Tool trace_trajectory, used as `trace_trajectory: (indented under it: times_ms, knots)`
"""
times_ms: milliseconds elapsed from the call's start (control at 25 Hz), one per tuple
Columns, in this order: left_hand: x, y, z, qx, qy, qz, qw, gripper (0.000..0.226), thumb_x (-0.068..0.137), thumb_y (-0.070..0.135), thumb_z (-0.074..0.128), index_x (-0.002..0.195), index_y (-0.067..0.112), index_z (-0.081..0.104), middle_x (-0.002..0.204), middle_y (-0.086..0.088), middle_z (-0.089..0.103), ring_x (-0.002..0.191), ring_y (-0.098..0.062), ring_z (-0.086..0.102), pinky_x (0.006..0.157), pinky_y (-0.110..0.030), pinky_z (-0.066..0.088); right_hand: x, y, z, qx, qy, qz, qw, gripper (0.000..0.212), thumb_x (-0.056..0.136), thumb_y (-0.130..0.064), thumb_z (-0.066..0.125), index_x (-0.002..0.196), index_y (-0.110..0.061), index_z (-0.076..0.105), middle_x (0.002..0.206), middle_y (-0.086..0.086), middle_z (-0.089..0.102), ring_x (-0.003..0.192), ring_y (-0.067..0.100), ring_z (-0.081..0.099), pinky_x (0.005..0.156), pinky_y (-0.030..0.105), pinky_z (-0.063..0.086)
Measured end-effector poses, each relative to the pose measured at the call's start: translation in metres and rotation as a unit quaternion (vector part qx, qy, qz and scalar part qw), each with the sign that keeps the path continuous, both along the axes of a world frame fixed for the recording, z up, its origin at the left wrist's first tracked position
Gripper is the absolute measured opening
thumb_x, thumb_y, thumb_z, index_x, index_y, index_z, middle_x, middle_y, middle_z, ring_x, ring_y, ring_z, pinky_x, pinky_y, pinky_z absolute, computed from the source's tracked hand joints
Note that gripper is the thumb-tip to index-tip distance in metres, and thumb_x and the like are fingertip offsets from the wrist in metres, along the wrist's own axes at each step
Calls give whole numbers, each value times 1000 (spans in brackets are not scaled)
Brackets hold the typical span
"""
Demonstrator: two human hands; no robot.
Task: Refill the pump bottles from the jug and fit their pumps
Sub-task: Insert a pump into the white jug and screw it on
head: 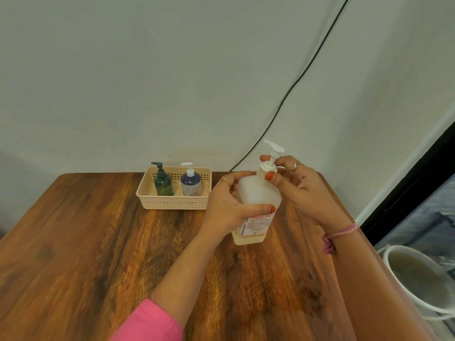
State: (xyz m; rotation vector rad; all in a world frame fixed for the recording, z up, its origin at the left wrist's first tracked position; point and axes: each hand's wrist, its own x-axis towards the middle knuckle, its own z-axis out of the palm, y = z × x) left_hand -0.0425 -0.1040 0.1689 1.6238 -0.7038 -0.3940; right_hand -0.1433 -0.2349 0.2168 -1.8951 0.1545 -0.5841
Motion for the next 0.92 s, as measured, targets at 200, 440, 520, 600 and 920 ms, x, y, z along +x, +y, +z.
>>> trace_trajectory:
  times_ms: [200,440,520,600,920]
  knots:
    - [0,0,0,-2,-1,11,1000,80,47,34,94,118,33,57,115,7,60,105,-12,58,86,-39,57,2,3,-3,19,6,-7,1000,42,81,-27,61,118,-9,59,119,-4,64,103,5,65,78,20,54]
    - [0,2,1,-7,-3,12,1000,78,48,30,94,117,32,57,114,7,59,104,-8,57,86,-35,56,6,2,-9,58,6,-1,998,47,76,-25,68,118,-8,56,102,-6,72,99,10,68,77,26,56]
    - [0,3,1,-10,-4,9,1000,77,49,29,94,116,33,57,114,8,59,103,-7,57,86,-34,56,7,1,-9,54,20,-8,998,48,72,-29,71,115,-14,57,99,-3,74,98,12,69,82,32,57]
    - [1,4,1,-10,-9,6,1000,75,49,30,94,114,36,57,114,8,60,103,-6,57,86,-32,56,5,-2,-9,62,35,16,997,53,69,-30,73,118,-21,56,104,-3,73,103,13,67,87,36,55]
    - [0,2,1,-4,-27,1,1000,74,50,28,94,112,37,55,115,8,60,102,-2,57,78,-18,53,7,-1,-9,48,29,-39,998,50,61,-34,81,101,-11,60,99,7,73,94,25,69,83,49,57]
